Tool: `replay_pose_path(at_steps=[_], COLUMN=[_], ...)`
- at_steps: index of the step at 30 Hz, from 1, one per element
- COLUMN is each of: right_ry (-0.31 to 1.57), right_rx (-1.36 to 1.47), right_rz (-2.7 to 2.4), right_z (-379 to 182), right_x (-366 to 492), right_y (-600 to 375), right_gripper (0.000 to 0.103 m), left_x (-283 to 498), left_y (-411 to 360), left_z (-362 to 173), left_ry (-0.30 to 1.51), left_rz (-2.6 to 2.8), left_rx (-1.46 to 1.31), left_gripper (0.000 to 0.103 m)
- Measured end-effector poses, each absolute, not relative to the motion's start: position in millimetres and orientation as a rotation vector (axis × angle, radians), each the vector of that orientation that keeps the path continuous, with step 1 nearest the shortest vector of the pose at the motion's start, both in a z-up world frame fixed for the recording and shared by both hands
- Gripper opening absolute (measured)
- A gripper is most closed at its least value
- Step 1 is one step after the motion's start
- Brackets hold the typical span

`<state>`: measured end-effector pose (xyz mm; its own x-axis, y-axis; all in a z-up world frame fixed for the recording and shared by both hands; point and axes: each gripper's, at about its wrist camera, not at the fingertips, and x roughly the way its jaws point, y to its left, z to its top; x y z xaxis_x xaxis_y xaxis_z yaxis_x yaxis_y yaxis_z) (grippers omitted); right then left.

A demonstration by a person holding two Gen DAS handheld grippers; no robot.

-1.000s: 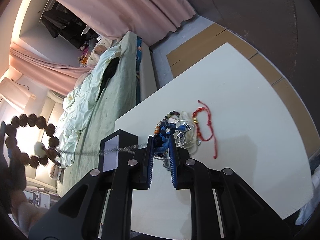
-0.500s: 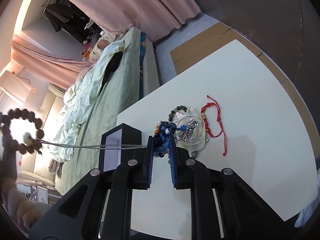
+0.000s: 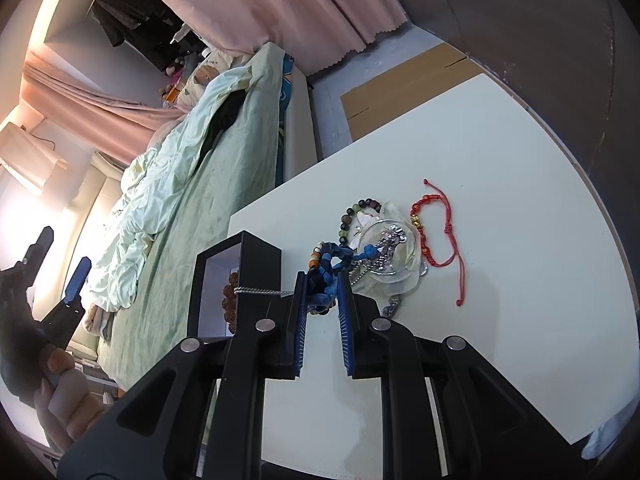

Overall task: Organize jewelry
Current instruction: 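Carry the brown bracelet into the black box and open the left gripper while the right holds the tassel, then lower the blue tassel into the black box and open the right gripper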

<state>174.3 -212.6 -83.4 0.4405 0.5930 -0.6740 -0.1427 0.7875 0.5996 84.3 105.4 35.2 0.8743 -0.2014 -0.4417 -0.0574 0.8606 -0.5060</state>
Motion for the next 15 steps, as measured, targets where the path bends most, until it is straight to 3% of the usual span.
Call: replay_pose_path(at_steps=[8,15], right_ry=[0.987,0.939], right_rx=[0.513,0.506], right_rz=[0.595,0.724], right_z=[-73.7,-60.6], right_x=[169.6,165.0], right_y=[-186.3,-144.3], right_gripper=[0.016,0.016], left_x=[90.8,92.7], left_y=[113.2,122.1], left_z=[17.3,8.4], left_ry=[0.586,0.626], left_rz=[-0.034,-0.013], left_rx=[-0.532,-0.546], left_gripper=[0.074,0.088])
